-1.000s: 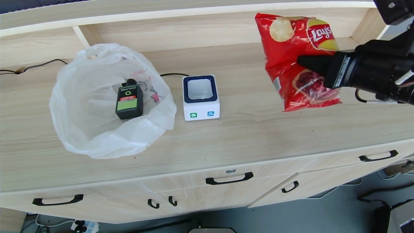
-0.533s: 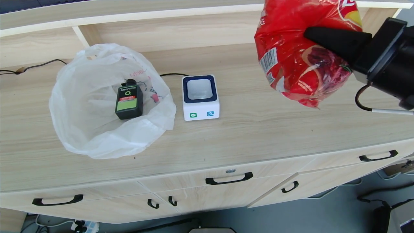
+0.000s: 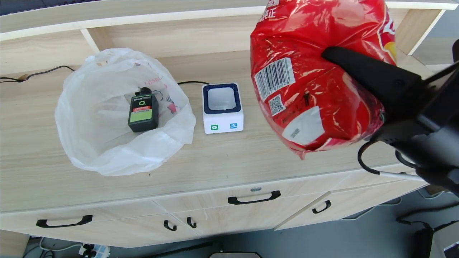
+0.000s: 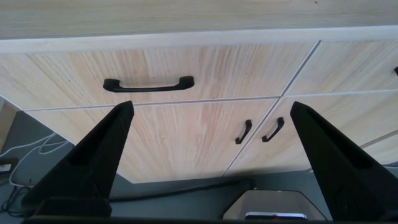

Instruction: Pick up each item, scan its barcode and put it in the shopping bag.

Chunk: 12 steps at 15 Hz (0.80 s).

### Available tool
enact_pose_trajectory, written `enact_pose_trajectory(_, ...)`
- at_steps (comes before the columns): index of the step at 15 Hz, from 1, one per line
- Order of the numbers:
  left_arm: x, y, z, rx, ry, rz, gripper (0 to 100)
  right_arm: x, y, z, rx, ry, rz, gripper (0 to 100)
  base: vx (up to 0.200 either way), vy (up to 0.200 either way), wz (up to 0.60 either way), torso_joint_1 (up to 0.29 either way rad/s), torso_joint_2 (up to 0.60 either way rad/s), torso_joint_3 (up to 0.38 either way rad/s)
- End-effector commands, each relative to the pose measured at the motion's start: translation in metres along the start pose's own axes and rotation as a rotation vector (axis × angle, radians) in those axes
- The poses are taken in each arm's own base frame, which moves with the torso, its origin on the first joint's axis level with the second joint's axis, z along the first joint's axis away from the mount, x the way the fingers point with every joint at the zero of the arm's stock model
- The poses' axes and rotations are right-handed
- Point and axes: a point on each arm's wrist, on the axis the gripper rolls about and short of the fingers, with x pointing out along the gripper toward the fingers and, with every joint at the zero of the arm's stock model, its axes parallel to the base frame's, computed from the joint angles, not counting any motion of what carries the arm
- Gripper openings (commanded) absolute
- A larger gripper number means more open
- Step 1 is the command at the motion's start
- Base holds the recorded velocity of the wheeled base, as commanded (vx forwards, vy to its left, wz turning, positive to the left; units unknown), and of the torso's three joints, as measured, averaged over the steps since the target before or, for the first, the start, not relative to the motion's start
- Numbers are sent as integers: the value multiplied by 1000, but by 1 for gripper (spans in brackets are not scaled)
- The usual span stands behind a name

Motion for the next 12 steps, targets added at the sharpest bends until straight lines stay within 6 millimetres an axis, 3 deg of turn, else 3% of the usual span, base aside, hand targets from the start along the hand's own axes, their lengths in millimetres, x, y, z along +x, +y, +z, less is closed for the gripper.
enact_pose_trajectory(1, 0, 0, 0, -2, -1, 0, 100, -9, -2, -15, 29, 66, 31, 0, 0, 0, 0, 0, 0, 0)
enact_pose_trajectory(7, 0, 0, 0, -2, -1, 0, 100, -21, 23, -29, 127, 157, 196, 0, 0, 0, 0, 0, 0, 0)
enact_pose_trajectory(12, 0, 0, 0, 1, -1, 0, 100, -28, 24, -30, 215, 146, 216, 0, 0, 0, 0, 0, 0, 0)
